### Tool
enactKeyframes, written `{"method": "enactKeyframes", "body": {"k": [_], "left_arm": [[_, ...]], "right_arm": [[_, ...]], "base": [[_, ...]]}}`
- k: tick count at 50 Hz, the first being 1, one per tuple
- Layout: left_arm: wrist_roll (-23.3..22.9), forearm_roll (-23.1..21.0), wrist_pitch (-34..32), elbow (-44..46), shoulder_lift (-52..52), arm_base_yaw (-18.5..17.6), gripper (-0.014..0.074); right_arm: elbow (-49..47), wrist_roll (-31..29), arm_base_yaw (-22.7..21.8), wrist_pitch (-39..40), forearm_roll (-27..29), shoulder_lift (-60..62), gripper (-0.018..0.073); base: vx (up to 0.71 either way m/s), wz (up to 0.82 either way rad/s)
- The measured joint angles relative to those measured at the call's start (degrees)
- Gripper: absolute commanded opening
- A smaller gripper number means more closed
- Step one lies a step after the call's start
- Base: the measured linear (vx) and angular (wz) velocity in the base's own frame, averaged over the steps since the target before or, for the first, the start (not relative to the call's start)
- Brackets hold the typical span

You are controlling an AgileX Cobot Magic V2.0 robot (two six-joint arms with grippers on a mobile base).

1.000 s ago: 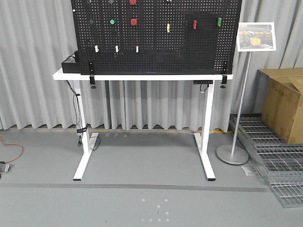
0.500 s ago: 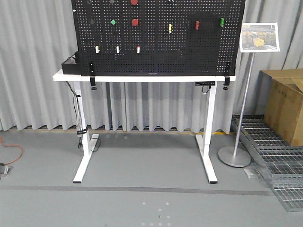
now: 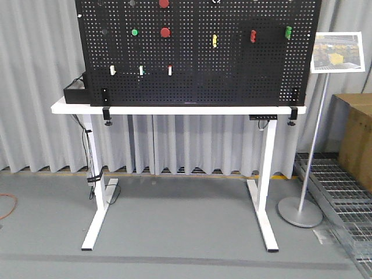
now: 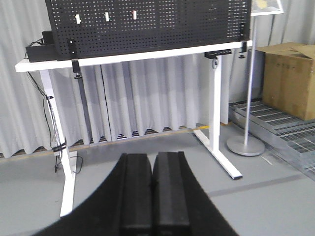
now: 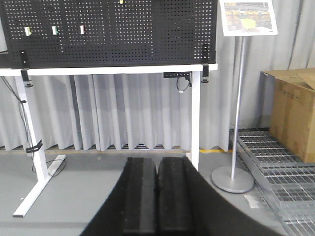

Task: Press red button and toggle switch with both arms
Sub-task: 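Drive the base forward up to the black pegboard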

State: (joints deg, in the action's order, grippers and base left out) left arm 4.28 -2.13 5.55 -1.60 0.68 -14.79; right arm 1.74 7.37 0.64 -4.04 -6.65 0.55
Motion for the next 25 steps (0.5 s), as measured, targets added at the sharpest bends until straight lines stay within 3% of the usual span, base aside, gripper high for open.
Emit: {"method": "enactKeyframes", "body": {"k": [25], "left_arm": [[0.00,0.00,0.00,0.00,0.00,0.00,0.0002]], "right_arm": [[0.00,0.00,0.00,0.00,0.00,0.00,-0.0003]], "base": [[0.48,-0.03]]}}
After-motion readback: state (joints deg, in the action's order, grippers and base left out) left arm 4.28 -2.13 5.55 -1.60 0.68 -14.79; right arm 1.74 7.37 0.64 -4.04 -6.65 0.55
